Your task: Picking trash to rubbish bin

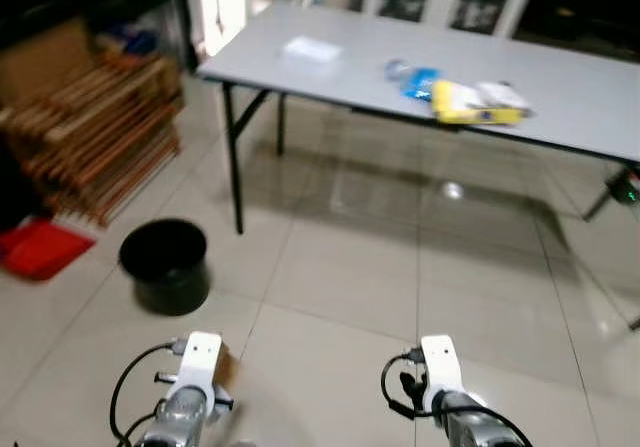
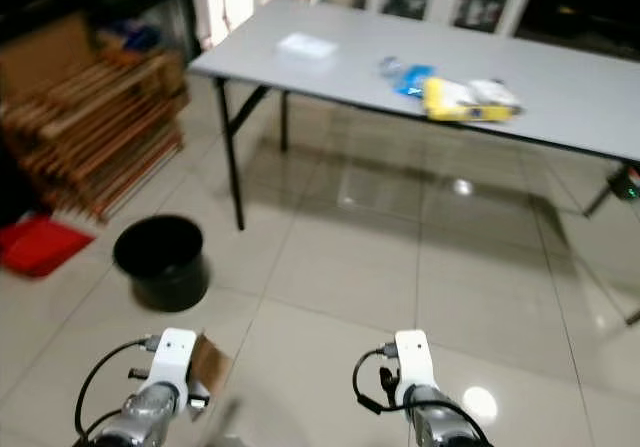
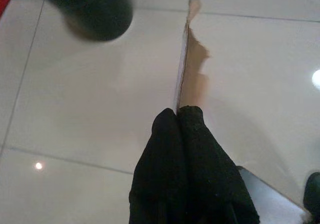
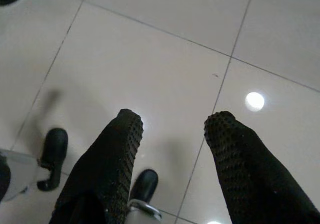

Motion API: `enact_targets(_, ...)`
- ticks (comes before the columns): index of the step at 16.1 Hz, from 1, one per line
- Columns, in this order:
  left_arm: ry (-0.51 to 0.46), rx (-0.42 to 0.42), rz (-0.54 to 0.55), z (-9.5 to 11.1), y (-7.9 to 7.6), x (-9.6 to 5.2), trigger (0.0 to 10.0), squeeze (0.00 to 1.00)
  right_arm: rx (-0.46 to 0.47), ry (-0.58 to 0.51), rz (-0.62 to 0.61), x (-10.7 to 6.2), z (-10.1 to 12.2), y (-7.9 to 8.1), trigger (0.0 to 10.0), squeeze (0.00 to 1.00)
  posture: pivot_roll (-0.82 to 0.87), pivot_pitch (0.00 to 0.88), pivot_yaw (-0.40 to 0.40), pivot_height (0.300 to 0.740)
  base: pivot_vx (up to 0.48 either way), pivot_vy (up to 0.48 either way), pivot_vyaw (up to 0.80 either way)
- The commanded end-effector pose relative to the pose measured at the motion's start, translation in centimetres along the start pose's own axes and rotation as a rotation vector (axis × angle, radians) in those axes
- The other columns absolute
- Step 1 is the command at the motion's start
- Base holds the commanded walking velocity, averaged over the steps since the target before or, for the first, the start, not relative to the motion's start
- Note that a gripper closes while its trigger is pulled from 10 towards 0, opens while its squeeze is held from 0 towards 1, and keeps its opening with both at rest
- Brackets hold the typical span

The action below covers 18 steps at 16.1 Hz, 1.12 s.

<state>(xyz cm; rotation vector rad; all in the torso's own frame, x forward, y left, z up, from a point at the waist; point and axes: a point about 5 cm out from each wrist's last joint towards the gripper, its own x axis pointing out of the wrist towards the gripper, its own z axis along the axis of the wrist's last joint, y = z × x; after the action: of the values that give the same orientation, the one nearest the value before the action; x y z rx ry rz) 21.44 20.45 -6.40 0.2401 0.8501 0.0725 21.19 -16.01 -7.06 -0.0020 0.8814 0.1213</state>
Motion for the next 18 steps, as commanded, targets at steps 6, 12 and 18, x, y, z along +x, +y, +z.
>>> enact_targets(6, 0.016, 0.005, 0.011, -0.53, -0.31, -0.11, 10.0, 0.0, 0.001, -0.006, 0.01, -0.03, -0.08, 0.04, 10.0, 0.0, 0.03, 0.0, -0.101, 0.74, 0.0, 0.0, 0.8)
enact_targets(12, 0.015, -0.012, 0.03, -0.55, 0.0, -0.11, 10.0, 0.0, 0.004, -0.013, 0.01, 0.01, 0.2, 0.0, 10.0, 0.0, 0.03, 0.013, -0.105, 0.74, 0.0, 0.0, 0.8)
enact_targets(18, 0.01, -0.009, 0.035, -0.41, -0.04, -0.09, 10.0, 0.0, 0.01, -0.015, 0.013, 0.05, 0.27, 0.18, 10.0, 0.0, 0.03, 0.024, -0.105, 0.74, 0.0, 0.0, 0.8)
